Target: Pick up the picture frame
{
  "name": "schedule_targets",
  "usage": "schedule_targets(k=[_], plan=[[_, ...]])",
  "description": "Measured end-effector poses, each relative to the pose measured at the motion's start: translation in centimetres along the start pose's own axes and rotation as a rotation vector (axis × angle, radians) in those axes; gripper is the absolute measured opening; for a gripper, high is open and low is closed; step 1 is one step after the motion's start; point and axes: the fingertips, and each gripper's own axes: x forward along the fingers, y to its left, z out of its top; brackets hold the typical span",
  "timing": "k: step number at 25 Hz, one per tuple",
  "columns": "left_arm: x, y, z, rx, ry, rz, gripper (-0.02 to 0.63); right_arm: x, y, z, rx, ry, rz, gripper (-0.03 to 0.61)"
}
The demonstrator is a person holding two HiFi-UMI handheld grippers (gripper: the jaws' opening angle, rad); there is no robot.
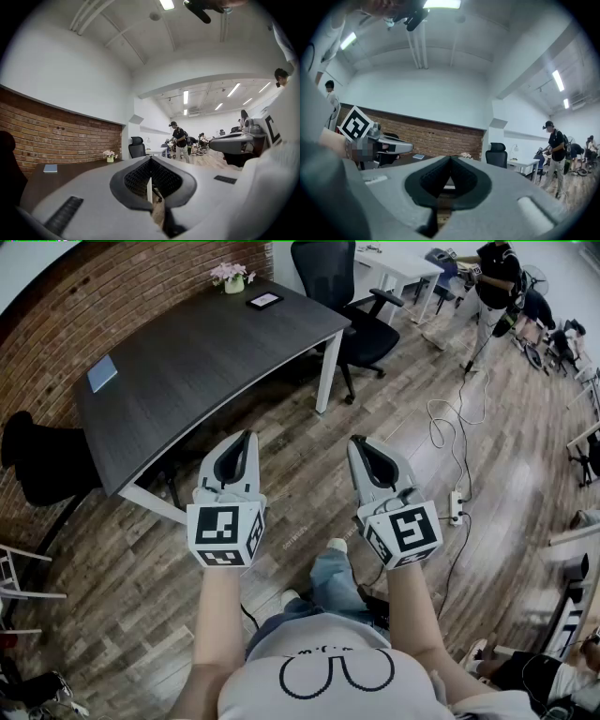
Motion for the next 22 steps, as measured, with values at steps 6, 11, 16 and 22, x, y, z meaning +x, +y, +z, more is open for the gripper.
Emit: schedule_targets(k=[6,11,16,22], plan=[[1.8,0.4,0.5,0.008,-0.017,0.029,-0.002,1.6,-1.6,-0.2,0.003,-0.009,0.017,-0.003],[5.6,0.8,0.7,0.010,-0.024,0.063,-0.002,4.4,-4.3,-0.5,-0.007,-0.029,0.059,-0.003],[11.3,0.9,1.7,-0.003,-0.036,0.099,-0.002,7.8,-8.7,-0.2,-0.023,-0.054,0.096,-0.003],[19.1,-1.4,2.4,-0.010,-0.049,0.136,-0.002,11.2,-15.9,-0.8,-0.037,-0.063,0.148,-0.003]])
